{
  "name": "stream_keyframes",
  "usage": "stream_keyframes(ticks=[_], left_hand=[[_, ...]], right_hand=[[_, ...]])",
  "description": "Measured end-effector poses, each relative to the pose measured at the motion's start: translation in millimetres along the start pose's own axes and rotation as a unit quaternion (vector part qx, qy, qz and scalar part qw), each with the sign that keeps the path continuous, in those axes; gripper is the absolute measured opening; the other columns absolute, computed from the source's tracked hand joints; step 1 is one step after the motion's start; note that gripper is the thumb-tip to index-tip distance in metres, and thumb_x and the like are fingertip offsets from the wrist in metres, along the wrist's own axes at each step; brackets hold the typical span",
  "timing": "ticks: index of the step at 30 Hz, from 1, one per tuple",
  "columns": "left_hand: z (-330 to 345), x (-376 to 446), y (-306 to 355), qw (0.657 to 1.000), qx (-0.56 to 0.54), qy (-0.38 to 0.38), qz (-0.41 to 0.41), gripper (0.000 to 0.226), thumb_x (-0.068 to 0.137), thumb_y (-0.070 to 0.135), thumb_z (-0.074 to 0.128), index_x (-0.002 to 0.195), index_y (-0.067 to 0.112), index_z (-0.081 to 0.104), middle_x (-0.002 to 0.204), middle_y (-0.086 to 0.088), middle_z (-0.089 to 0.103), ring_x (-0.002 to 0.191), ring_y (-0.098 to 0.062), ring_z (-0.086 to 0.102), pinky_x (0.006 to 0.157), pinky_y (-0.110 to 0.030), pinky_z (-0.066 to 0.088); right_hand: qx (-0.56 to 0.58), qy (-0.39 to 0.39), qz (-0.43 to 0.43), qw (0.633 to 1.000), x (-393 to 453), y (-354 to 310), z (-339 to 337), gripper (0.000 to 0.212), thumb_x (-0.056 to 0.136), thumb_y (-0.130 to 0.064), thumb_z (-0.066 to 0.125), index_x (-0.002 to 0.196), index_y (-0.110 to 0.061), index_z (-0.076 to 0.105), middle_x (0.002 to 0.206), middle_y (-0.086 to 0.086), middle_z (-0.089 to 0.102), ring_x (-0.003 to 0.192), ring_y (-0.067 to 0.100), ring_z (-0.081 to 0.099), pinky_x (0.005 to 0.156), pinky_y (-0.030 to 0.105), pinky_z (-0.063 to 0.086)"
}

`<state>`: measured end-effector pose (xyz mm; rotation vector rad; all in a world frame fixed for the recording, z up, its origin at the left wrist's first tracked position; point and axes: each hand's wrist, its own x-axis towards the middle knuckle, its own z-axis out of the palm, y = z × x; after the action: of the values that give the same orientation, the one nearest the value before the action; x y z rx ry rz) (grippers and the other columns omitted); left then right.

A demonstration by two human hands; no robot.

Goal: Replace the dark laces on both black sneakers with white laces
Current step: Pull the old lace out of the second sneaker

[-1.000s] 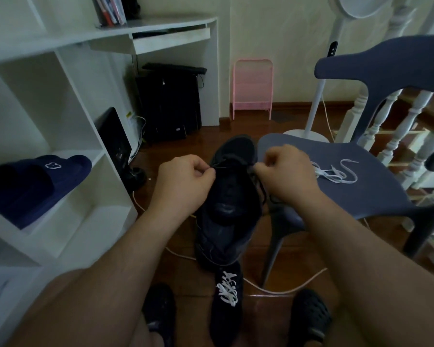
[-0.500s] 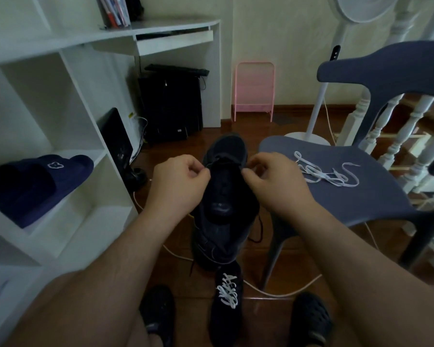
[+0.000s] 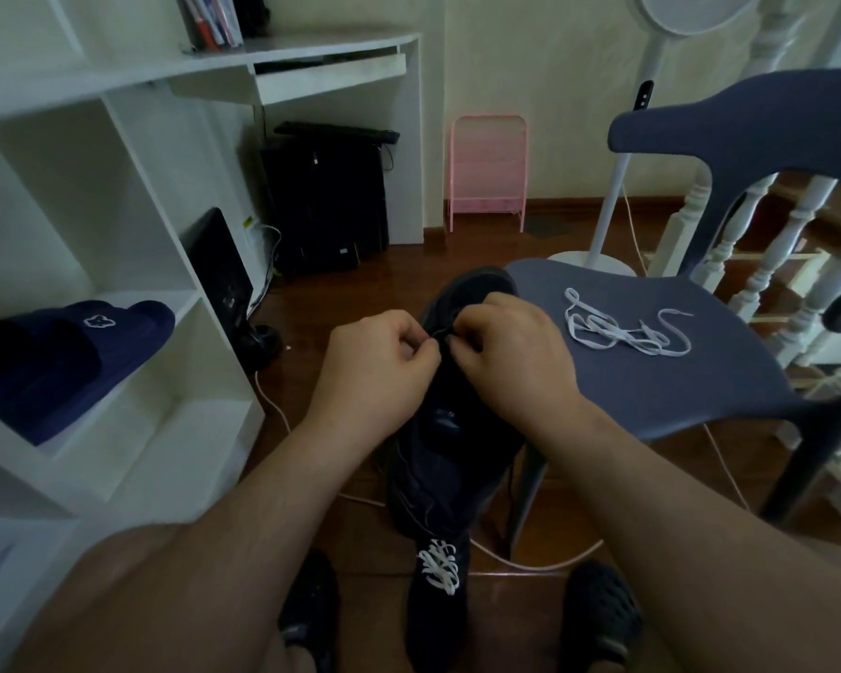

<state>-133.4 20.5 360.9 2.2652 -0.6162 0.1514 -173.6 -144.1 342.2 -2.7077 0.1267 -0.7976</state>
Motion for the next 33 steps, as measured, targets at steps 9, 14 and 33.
stream_keyframes(ticks=[9,14,33], left_hand=[[-20,11,-12,0.997,-0.009,0.052,-0.050,0.013,0.094,0.032,0.069,0.082,0.028,0.072,0.060,0.010,0.065,0.061,-0.001,0.061,0.056,-0.023,0.040],[-15,4,-6,1.000,0.009,0.017,-0.024,0.014,0.097,0.031,0.068,0.084,0.027,0.070,0.058,0.007,0.065,0.058,0.000,0.061,0.047,-0.013,0.036],[-16,9,-8,1.000,0.012,0.020,-0.021,0.013,0.097,0.030,0.066,0.085,0.027,0.071,0.059,0.004,0.066,0.061,-0.001,0.062,0.047,-0.012,0.035]], right_hand=[[0.333,0.082,0.368,0.864,8,32,-23,0.029,0.088,-0.023,0.063,0.063,-0.023,0.048,0.057,-0.001,0.046,0.065,0.029,0.052,0.064,0.047,0.057],[0.251,-0.019,0.281,0.926,3,22,-27,0.021,0.081,-0.021,0.067,0.098,-0.028,0.057,0.102,0.002,0.059,0.092,0.022,0.060,0.080,0.047,0.054],[0.115,-0.013,0.280,0.953,9,33,-27,0.025,0.089,-0.031,0.061,0.072,-0.013,0.061,0.071,0.007,0.063,0.074,0.028,0.062,0.064,0.037,0.049]])
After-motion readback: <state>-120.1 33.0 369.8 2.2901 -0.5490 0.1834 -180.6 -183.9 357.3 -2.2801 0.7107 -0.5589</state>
